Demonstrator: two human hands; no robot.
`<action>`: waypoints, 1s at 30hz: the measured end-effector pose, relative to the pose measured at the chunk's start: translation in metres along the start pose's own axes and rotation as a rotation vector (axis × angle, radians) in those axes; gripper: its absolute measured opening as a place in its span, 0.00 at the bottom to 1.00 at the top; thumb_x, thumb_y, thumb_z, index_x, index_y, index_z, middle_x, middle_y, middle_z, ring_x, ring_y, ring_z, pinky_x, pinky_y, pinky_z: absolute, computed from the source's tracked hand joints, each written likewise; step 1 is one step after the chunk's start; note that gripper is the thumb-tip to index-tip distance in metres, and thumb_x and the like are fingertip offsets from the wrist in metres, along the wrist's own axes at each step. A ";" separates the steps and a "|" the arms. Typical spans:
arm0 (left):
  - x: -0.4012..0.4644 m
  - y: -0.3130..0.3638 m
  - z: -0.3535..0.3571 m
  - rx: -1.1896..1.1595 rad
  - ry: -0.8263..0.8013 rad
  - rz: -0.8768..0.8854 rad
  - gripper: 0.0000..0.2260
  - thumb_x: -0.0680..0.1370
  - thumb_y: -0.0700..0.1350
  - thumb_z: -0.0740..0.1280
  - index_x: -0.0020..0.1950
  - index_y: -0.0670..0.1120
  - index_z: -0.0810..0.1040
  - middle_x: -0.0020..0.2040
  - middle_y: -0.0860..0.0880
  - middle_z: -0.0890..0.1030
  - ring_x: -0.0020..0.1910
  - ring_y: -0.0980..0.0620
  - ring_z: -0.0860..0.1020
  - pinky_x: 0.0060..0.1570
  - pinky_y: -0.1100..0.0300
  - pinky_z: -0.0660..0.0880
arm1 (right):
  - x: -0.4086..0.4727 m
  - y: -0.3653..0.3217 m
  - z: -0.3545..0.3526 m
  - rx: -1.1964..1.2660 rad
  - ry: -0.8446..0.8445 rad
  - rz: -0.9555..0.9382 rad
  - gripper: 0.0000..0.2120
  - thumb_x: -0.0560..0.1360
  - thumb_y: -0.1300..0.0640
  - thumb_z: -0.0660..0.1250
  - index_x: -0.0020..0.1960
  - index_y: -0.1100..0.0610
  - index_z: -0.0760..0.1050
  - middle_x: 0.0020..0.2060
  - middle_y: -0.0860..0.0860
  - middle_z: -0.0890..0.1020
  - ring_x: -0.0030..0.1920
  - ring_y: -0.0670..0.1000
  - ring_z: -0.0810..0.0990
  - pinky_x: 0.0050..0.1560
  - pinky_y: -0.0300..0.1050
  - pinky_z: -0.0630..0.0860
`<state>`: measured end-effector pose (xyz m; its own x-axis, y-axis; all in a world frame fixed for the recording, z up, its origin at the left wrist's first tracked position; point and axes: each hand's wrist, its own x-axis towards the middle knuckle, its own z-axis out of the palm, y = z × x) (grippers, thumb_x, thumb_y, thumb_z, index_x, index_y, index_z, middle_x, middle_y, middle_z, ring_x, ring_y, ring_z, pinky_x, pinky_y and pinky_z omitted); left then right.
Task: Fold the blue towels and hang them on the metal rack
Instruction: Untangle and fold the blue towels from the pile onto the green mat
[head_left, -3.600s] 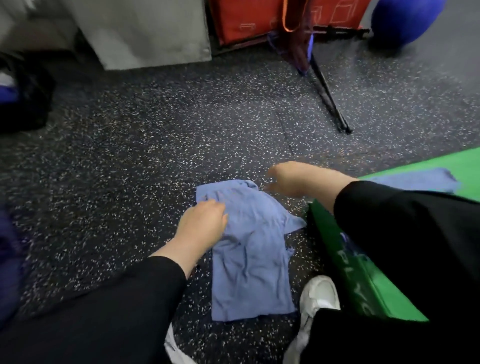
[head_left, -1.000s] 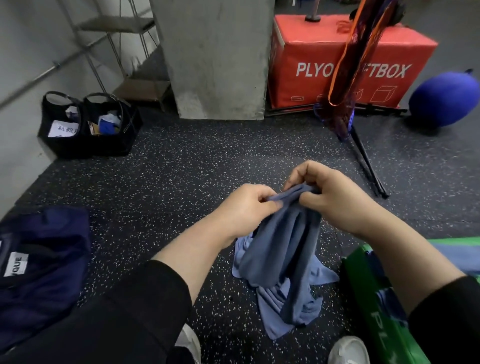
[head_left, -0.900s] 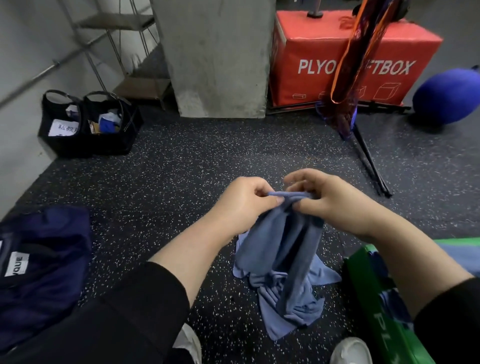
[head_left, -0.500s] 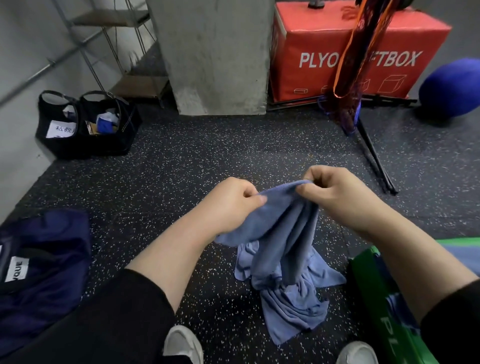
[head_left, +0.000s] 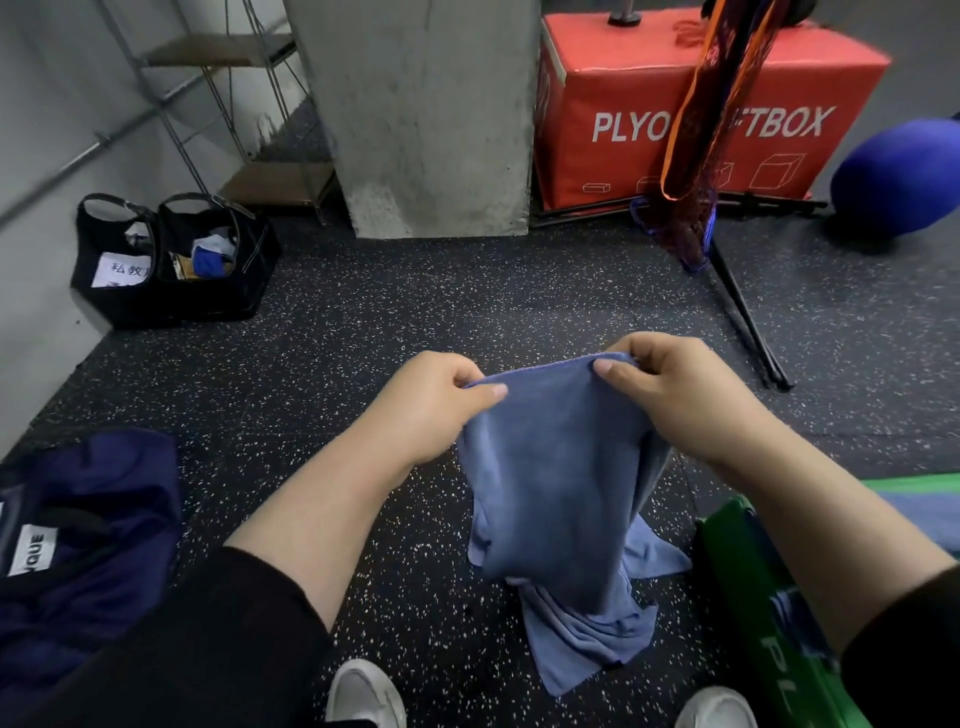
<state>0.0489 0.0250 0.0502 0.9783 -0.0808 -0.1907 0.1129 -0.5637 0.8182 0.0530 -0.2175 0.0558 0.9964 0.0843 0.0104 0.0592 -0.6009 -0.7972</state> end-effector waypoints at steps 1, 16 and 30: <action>-0.002 0.002 -0.002 -0.026 0.052 0.005 0.13 0.77 0.50 0.74 0.39 0.43 0.80 0.34 0.44 0.80 0.33 0.52 0.73 0.38 0.57 0.67 | 0.000 0.002 0.000 0.008 0.010 0.013 0.10 0.79 0.51 0.69 0.43 0.56 0.79 0.33 0.52 0.80 0.34 0.45 0.71 0.38 0.46 0.68; -0.008 0.026 0.026 -0.030 0.149 0.183 0.14 0.80 0.53 0.70 0.65 0.56 0.76 0.55 0.61 0.79 0.52 0.63 0.75 0.50 0.71 0.68 | -0.006 -0.017 0.020 0.010 -0.089 -0.116 0.05 0.78 0.57 0.70 0.43 0.53 0.81 0.34 0.47 0.83 0.33 0.39 0.73 0.37 0.39 0.71; 0.000 0.011 -0.011 0.302 0.375 0.098 0.13 0.83 0.56 0.63 0.43 0.49 0.74 0.35 0.53 0.76 0.42 0.42 0.76 0.41 0.51 0.70 | -0.006 -0.012 0.010 -0.118 -0.150 -0.053 0.09 0.76 0.51 0.72 0.40 0.54 0.78 0.28 0.45 0.74 0.27 0.41 0.67 0.30 0.39 0.64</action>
<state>0.0522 0.0275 0.0655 0.9832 0.1249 0.1327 0.0165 -0.7860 0.6179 0.0459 -0.2028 0.0588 0.9720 0.2301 -0.0466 0.1265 -0.6805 -0.7217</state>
